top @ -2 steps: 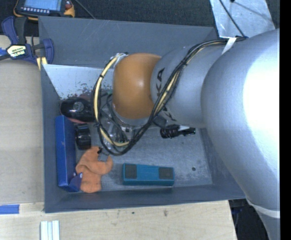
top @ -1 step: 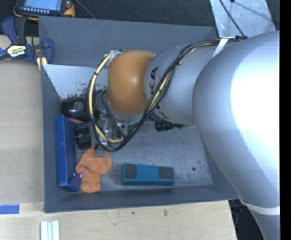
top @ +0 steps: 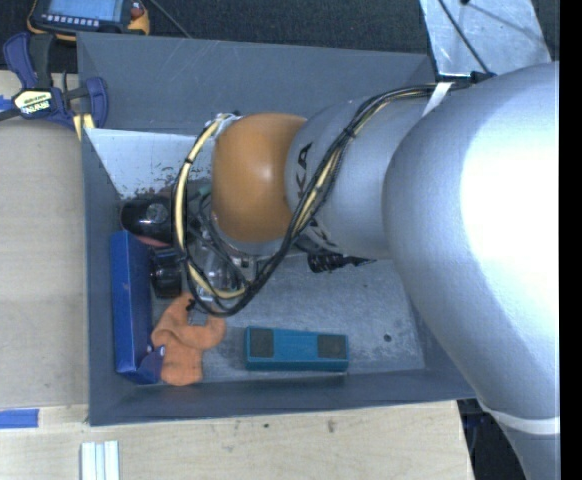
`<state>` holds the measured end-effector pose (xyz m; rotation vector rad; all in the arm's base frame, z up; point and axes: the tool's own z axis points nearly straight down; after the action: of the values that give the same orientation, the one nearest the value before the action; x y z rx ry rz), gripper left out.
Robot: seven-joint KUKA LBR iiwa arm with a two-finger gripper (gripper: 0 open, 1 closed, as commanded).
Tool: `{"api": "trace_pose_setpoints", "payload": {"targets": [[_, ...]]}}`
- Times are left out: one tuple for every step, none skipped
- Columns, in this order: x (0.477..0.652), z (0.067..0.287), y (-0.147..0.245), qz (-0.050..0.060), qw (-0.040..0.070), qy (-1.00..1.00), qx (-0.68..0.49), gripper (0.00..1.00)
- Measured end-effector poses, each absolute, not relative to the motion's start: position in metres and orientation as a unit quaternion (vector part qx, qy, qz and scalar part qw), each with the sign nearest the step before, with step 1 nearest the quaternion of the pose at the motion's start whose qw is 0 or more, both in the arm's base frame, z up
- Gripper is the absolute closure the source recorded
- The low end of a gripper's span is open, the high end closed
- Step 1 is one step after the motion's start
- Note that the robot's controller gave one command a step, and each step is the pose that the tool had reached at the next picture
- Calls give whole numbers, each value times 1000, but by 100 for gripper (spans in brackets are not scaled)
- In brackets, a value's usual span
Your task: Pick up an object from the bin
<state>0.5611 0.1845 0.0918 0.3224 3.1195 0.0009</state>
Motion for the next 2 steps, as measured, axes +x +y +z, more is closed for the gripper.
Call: {"api": "trace_pose_setpoints", "payload": {"targets": [[552, 101, 188, 0, -1, 998, 60, 0], [518, 75, 210, -2, 9, 997, -80, 100]]}}
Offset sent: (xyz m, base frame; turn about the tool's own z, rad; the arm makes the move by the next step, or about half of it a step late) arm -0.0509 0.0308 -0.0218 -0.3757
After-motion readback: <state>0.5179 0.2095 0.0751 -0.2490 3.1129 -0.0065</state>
